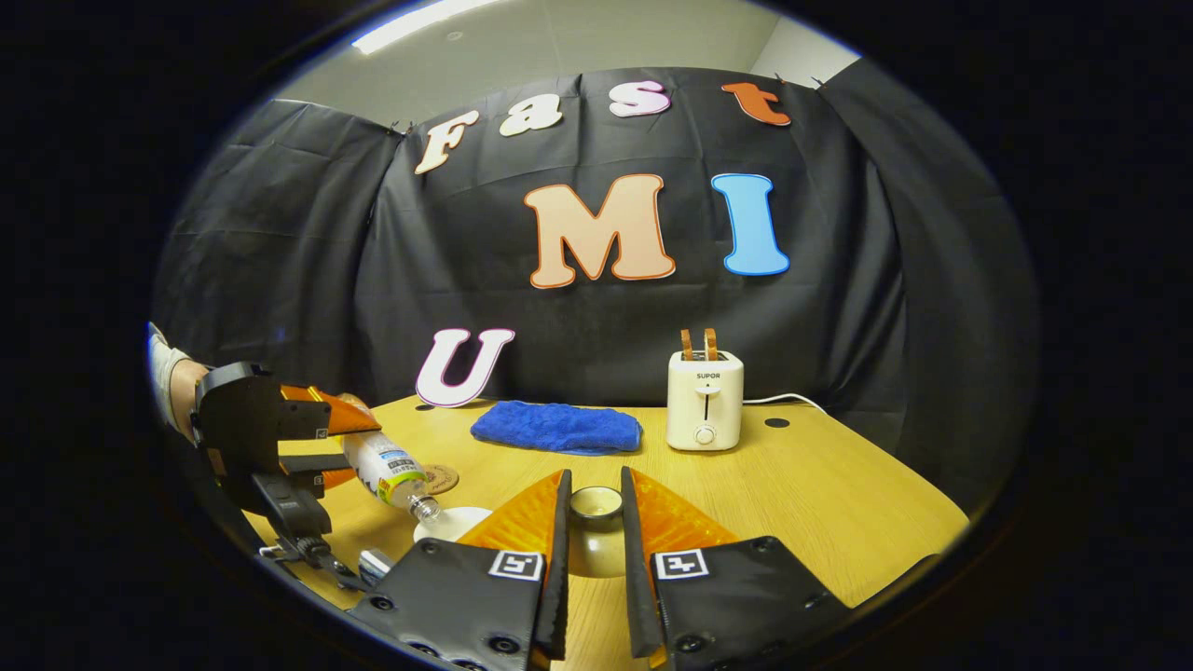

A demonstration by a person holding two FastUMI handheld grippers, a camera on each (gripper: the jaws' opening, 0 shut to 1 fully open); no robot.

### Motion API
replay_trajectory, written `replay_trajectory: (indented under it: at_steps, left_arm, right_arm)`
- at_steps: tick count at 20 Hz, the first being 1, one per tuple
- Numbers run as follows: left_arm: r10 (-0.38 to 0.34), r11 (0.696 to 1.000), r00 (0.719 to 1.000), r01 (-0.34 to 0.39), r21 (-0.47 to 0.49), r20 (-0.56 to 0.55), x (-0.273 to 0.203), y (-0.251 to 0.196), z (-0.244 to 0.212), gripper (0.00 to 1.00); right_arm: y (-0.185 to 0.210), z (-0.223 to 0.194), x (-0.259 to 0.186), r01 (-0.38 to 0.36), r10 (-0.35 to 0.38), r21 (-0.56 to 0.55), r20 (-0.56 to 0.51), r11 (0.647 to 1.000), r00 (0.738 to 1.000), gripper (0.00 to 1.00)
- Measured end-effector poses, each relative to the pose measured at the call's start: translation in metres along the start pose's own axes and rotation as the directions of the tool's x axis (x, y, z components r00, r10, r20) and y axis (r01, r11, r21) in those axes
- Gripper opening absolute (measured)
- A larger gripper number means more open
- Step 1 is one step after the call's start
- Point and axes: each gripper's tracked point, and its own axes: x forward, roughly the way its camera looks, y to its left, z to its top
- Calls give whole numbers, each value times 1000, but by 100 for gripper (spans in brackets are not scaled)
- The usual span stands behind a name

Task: Open the teacup lid with one hand, grasp the water bottle and pour water into the teacup with the other hand; after pouring, place the water bottle on the coaster and then close the teacup lid.

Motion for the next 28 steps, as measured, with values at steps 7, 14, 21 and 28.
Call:
replay_trajectory:
  at_steps: [7, 14, 21, 28]
  left_arm:
    - [-72, 970, 996, 83, -228, 55, -2, -35, 11, 54]
    - [-70, 885, 987, 130, -447, 148, -3, -37, 26, 54]
    - [-52, 713, 978, 178, -678, 203, 3, -30, 27, 55]
    - [-31, 558, 970, 216, -801, 240, 4, -21, 26, 54]
  right_arm:
    - [3, -1, 2, -3, 3, 4, -3, 1000, 1000, 29]
    - [12, -5, 2, -14, 14, -21, -11, 1000, 1000, 29]
    - [20, -6, 1, -25, 24, -43, -13, 999, 1000, 27]
    - [21, -7, 1, -27, 26, -48, -15, 999, 1000, 29]
